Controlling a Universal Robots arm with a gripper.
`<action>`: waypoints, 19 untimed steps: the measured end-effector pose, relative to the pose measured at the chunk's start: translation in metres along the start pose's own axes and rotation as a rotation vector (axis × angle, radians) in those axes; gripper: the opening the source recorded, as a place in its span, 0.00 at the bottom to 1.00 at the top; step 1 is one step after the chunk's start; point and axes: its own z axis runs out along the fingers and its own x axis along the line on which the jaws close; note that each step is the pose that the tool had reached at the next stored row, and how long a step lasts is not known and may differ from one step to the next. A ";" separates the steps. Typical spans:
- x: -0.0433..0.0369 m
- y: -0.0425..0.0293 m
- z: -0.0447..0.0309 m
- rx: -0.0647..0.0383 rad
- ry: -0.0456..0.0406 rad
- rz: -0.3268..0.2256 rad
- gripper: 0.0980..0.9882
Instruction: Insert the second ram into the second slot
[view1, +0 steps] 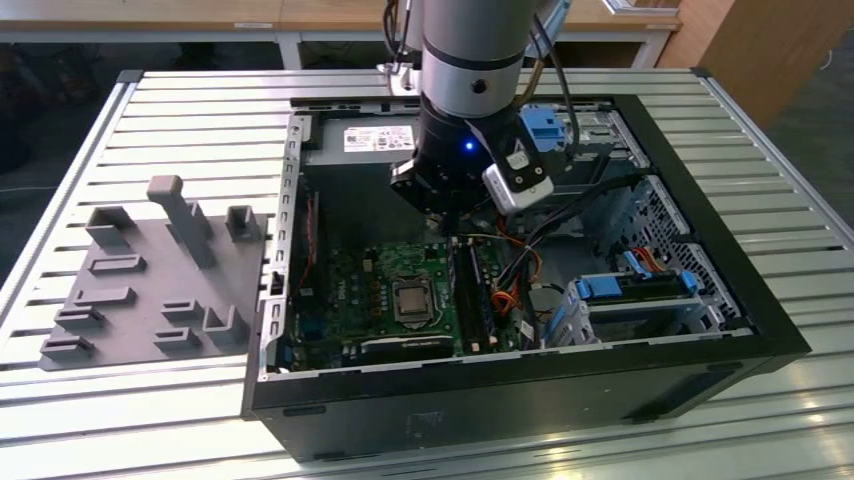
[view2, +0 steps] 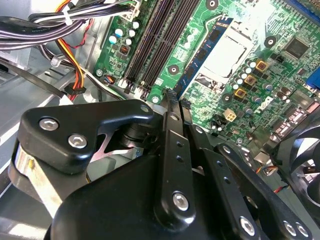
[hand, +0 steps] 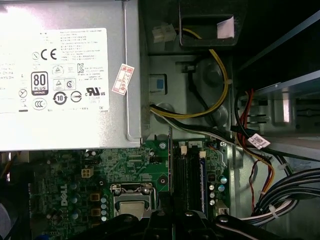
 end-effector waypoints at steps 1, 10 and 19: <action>0.0000 0.0000 0.0002 0.000 0.0000 0.000 0.04; 0.0001 -0.0005 0.0089 0.000 0.0000 0.000 0.04; 0.0001 -0.0008 0.0127 0.000 0.0000 0.000 0.04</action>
